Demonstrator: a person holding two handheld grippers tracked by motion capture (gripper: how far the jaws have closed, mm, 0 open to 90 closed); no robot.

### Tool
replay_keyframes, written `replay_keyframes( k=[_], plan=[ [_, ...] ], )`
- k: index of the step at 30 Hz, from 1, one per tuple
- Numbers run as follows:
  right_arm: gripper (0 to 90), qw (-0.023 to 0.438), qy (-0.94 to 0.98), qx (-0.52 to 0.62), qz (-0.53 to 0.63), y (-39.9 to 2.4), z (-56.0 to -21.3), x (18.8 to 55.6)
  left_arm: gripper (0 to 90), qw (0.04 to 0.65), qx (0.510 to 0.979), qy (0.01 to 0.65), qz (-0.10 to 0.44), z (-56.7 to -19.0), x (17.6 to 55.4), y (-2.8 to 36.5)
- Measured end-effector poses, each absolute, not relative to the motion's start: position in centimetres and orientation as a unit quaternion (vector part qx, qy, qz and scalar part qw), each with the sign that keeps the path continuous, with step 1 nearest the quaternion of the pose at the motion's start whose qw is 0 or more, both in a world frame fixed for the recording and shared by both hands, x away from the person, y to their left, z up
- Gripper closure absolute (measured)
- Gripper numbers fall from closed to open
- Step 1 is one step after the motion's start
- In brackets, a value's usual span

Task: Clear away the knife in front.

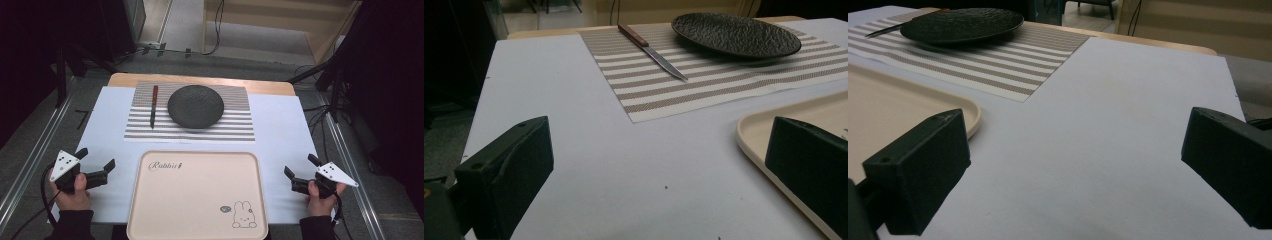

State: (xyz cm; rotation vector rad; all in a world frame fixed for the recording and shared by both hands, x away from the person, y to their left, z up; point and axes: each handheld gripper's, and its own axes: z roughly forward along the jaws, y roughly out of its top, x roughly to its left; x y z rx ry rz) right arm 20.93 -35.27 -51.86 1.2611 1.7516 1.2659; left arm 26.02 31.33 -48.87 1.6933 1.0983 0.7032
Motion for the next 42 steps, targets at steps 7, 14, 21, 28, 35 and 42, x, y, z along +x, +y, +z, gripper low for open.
replay_keyframes(
  k=[7, 14, 21, 28, 35, 42],
  plan=[
    [0.0, 0.311, 0.668, 0.476, 0.480, -35.2, -51.9, 21.0, 0.0, 0.480, 0.697, 0.449, 0.286, -48.9, 26.1, 31.3],
    [0.0, 0.307, 0.675, 0.468, 0.480, -35.1, -52.0, 21.1, 0.0, 0.476, 0.701, 0.447, 0.288, -48.7, 26.2, 31.0],
    [0.0, 0.307, 0.677, 0.468, 0.477, -34.9, -52.0, 21.1, 0.0, 0.473, 0.703, 0.438, 0.299, -47.6, 26.3, 29.8],
    [0.0, 0.304, 0.677, 0.468, 0.480, -35.0, -51.9, 21.0, 0.0, 0.477, 0.701, 0.436, 0.303, -46.0, 26.7, 28.8],
    [0.0, 0.305, 0.675, 0.467, 0.483, -35.0, -51.9, 20.9, 0.0, 0.483, 0.701, 0.433, 0.296, -44.8, 28.0, 28.5],
    [0.0, 0.309, 0.679, 0.461, 0.481, -34.9, -51.9, 20.9, 0.0, 0.484, 0.706, 0.428, 0.289, -43.7, 29.9, 27.7]
  ],
)
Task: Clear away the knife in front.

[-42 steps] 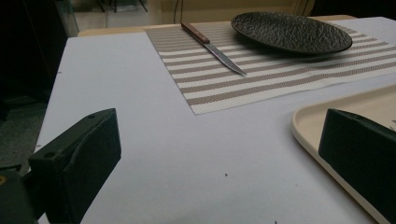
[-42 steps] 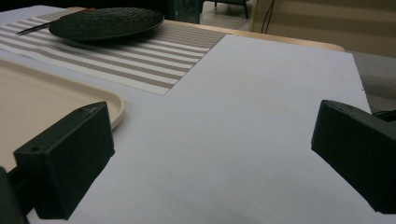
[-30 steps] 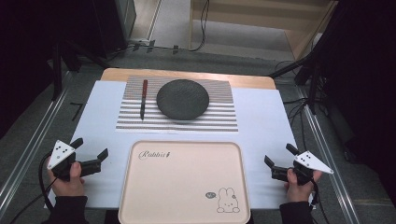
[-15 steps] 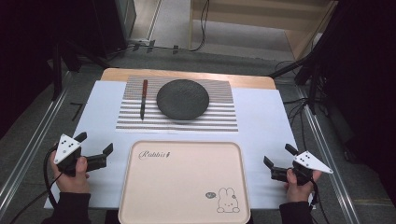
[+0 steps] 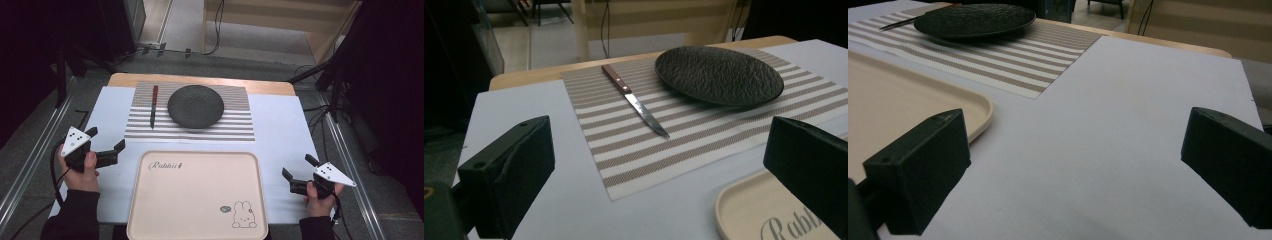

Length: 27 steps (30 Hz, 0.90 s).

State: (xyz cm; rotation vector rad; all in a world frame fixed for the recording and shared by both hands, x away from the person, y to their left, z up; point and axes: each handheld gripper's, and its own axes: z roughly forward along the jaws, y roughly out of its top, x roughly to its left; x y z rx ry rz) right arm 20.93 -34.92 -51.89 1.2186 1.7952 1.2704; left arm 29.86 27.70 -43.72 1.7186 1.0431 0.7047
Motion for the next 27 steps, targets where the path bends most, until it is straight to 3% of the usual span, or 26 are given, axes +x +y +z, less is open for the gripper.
replay_keyframes(
  k=[14, 27],
  plan=[
    [0.0, 0.303, 0.686, 0.459, 0.476, -34.8, -51.9, 21.0, 1.3, 0.462, 0.721, 0.431, 0.285, -41.6, 35.2, 26.4],
    [0.0, 0.304, 0.684, 0.460, 0.478, -34.9, -51.9, 21.0, 6.5, 0.437, 0.743, 0.449, 0.234, -41.6, 41.0, 24.8]
  ],
)
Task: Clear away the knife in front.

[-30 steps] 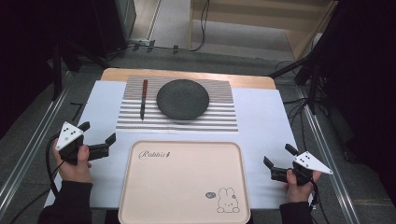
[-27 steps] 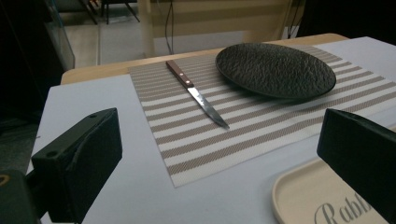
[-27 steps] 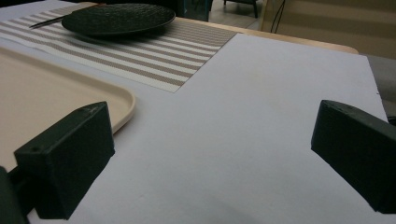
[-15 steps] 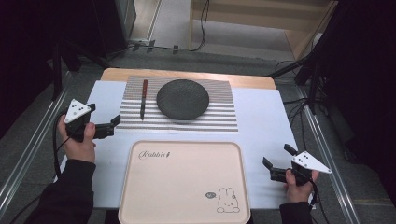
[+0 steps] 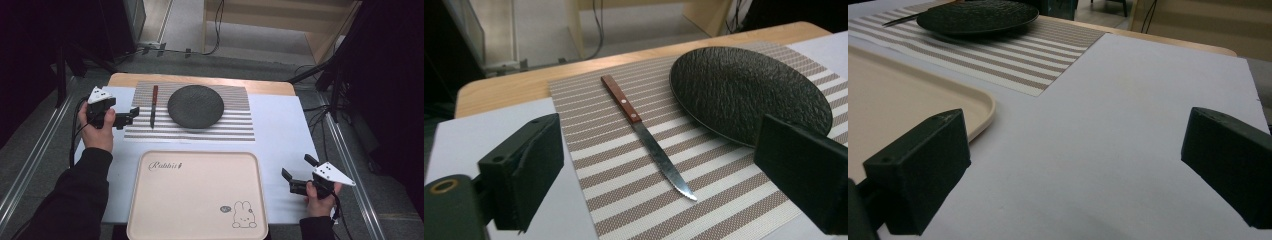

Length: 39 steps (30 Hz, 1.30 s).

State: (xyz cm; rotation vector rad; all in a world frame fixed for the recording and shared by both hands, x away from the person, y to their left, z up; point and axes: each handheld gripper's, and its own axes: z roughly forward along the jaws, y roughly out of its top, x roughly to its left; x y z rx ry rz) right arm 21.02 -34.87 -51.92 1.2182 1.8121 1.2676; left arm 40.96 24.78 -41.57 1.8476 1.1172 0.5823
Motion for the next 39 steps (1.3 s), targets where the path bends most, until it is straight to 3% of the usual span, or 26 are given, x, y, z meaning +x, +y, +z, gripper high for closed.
replay_keyframes(
  k=[24, 35, 39],
  plan=[
    [0.0, 0.304, 0.691, 0.457, 0.471, -34.6, -52.0, 21.3, 22.2, 0.355, 0.757, 0.518, 0.183, -43.5, 49.0, 22.1],
    [0.0, 0.302, 0.691, 0.459, 0.471, -34.6, -52.0, 21.3, 33.5, 0.284, 0.781, 0.536, 0.151, -43.7, 52.0, 20.8],
    [0.0, 0.302, 0.692, 0.459, 0.468, -34.6, -52.0, 21.4, 40.5, 0.259, 0.779, 0.543, 0.178, -43.3, 52.8, 20.1]
  ],
)
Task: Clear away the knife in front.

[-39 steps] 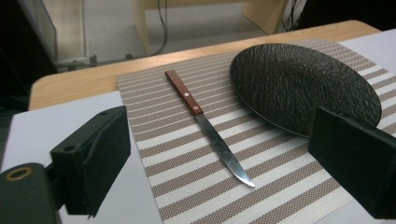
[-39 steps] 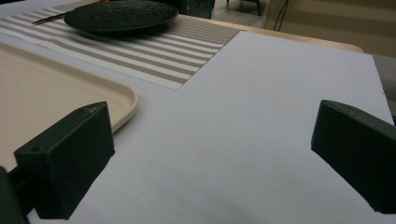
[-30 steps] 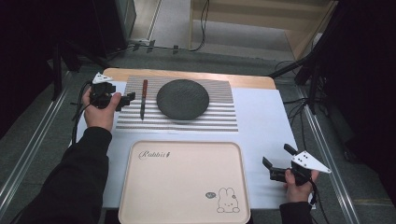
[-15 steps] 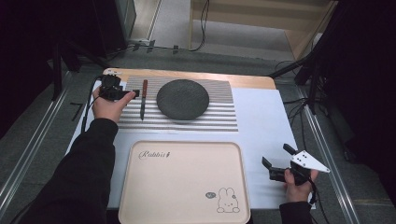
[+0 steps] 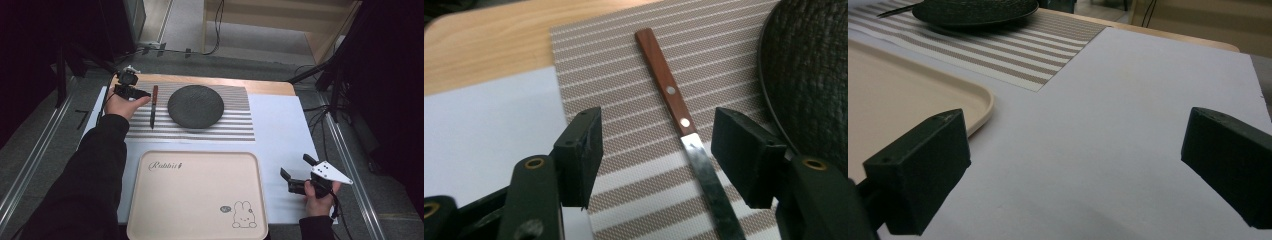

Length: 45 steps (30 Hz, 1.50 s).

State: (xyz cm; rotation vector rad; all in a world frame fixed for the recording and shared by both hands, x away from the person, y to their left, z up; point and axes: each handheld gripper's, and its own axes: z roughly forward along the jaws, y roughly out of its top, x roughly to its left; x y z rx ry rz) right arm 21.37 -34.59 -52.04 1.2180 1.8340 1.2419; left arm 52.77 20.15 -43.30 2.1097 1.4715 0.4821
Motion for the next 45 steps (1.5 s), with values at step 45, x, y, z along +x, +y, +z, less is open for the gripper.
replay_keyframes(
  k=[45],
  plan=[
    [0.0, 0.303, 0.696, 0.462, 0.459, -34.4, -52.1, 21.6, 73.4, 0.208, 0.766, 0.592, 0.139, -47.7, 55.7, 16.5]
  ],
)
